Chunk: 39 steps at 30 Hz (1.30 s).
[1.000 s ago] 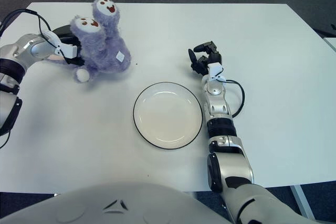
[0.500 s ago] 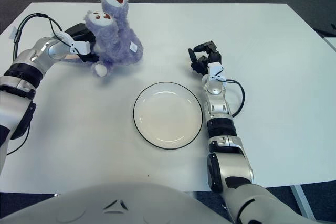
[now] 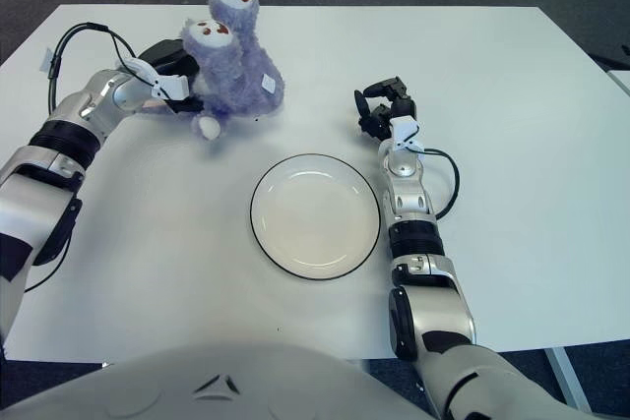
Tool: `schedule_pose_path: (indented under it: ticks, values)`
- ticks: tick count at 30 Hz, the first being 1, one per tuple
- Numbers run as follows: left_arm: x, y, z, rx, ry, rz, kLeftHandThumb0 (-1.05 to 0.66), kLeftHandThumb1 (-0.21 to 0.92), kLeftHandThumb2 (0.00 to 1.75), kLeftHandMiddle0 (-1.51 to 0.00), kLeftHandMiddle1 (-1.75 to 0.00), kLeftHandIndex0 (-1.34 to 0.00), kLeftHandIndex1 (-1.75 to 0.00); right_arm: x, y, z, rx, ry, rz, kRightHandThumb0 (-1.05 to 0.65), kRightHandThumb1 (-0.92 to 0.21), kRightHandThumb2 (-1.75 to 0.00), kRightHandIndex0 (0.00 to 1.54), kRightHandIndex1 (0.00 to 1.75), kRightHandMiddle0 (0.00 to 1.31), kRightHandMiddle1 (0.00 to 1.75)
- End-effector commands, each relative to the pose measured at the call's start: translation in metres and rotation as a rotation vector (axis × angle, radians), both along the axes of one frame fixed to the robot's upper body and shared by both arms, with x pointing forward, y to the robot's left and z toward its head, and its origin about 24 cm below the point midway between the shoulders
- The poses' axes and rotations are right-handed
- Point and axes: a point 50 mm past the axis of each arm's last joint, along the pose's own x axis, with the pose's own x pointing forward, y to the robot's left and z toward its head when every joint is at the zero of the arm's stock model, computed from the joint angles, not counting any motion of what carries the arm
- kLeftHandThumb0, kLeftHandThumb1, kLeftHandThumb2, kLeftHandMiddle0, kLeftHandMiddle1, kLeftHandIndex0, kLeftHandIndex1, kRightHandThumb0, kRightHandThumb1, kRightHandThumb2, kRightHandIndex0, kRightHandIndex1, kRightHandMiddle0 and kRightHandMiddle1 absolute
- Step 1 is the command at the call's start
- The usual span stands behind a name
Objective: Put the doll into the plate.
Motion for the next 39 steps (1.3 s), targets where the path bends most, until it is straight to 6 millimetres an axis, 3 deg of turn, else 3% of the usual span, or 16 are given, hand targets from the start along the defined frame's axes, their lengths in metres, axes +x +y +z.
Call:
schedule_pose_path:
  ticks: [1,21,25,35,39]
  values:
    - [-0.001,-0.005,0.003,-0.008,-0.002,-0.016,-0.01,0.38,1.2,-0.55,-1.75,-0.47,-1.58,-0.012,-0.005,-0.034,-0.003,0.167,-0.019,-0.36,-0.87,-0.47,0.8,1.75,0.36,1.62]
    - [-0.02,-0.027,0.023,-0.046,0.016,-0.155,0.0,0.37,1.21,-0.55,-1.75,-0.46,-1.6,-0.01,-0.007,-0.037,-0.003,0.175,-0.018,-0.36,-0.88,-0.46,0.8,1.75,0.36,1.62]
    - [-0.03,-0.037,0.031,-0.051,0.032,-0.256,0.0,0.36,1.23,-0.55,-1.75,-0.46,-1.62,-0.01,-0.008,-0.038,-0.007,0.182,-0.016,-0.36,-0.88,-0.46,0.8,1.75,0.35,1.62]
    - [-0.037,-0.041,0.035,-0.067,0.043,-0.317,0.0,0.34,1.27,-0.57,-1.75,-0.44,-1.67,-0.009,-0.008,-0.039,-0.009,0.184,-0.016,-0.36,-0.88,-0.45,0.8,1.75,0.35,1.62]
    - [-0.055,-0.048,0.04,-0.121,0.041,-0.453,0.0,0.34,1.27,-0.57,-1.75,-0.44,-1.66,-0.008,-0.008,-0.04,-0.01,0.19,-0.017,-0.36,-0.9,-0.41,0.8,1.75,0.35,1.61]
